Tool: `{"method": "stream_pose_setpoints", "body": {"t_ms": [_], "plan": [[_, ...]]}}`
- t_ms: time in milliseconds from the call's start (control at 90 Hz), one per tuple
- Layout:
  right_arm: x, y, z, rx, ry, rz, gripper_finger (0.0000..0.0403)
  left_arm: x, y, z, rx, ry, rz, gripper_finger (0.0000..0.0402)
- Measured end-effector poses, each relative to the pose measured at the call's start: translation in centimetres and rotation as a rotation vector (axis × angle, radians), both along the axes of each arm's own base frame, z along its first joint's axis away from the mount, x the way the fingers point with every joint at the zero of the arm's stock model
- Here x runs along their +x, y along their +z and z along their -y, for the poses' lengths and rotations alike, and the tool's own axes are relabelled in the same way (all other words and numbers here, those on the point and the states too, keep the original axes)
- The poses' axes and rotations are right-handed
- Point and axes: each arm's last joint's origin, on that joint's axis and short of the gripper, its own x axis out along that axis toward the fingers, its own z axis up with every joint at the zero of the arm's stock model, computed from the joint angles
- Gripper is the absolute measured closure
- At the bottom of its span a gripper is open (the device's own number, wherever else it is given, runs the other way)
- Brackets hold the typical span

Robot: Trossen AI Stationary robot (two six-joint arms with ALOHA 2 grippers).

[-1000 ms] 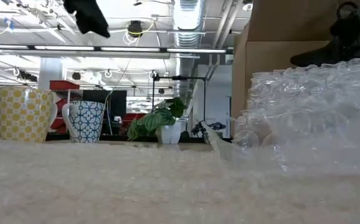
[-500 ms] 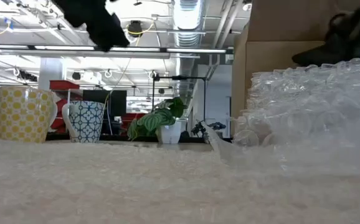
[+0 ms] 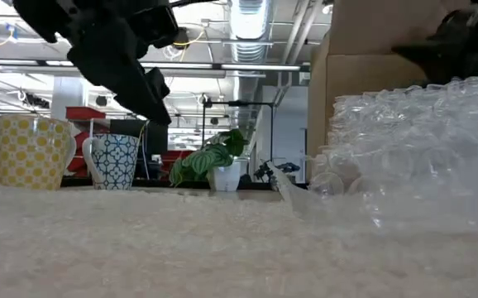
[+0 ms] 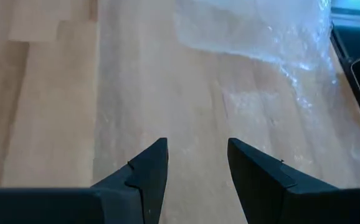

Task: Wrap mug
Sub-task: Prepare the bubble wrap in the center of the table

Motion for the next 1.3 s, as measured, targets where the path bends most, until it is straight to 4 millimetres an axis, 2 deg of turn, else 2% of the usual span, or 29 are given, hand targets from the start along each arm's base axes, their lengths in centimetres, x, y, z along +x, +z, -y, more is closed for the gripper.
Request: {"method": "stream_pose_setpoints", "body": {"t_ms": [167,322,400,567,767,844,1011,1100,1200,1300], "plan": [[1.1,0.4,-2.4,-0.020,0.080,0.044,0.0403,-0.1,0.0,0.5,-0.004,-0.013,-0.001,0.0253],[3.0,0.5,-5.6,-0.020,0.140,-0.049,0.0403,-0.3,0.0,0.8,-0.018,-0.012,-0.008,0.0253],[4.4,0.5,-7.6,0.024,0.180,-0.115,0.0403,-0.4,0.0,1.1,-0.023,-0.016,-0.011,0.0253],[7.7,-0.9,-11.5,0.098,0.255,-0.291,0.0403,-0.5,0.0,1.5,-0.013,-0.013,-0.007,0.0253],[11.8,-1.3,-15.3,0.046,0.532,-0.416,0.0403,-0.5,0.0,1.5,-0.008,-0.009,-0.003,0.0253],[13.3,-0.9,-16.0,-0.026,0.582,-0.455,0.0403,-0.5,0.0,1.5,0.001,-0.018,0.000,0.0253],[15.6,0.9,-17.4,-0.185,0.562,-0.539,0.0403,-0.5,0.0,1.5,0.011,-0.028,0.003,0.0253],[16.8,1.5,-17.8,-0.188,0.541,-0.529,0.0403,-0.5,0.0,1.5,0.021,-0.040,0.007,0.0254],[18.6,1.7,-17.2,-0.182,0.527,-0.557,0.0403,-0.5,0.0,1.5,0.024,-0.042,0.005,0.0254],[19.9,1.6,-15.8,-0.197,0.510,-0.706,0.0402,-0.5,0.0,1.5,0.027,-0.045,0.005,0.0254]]}}
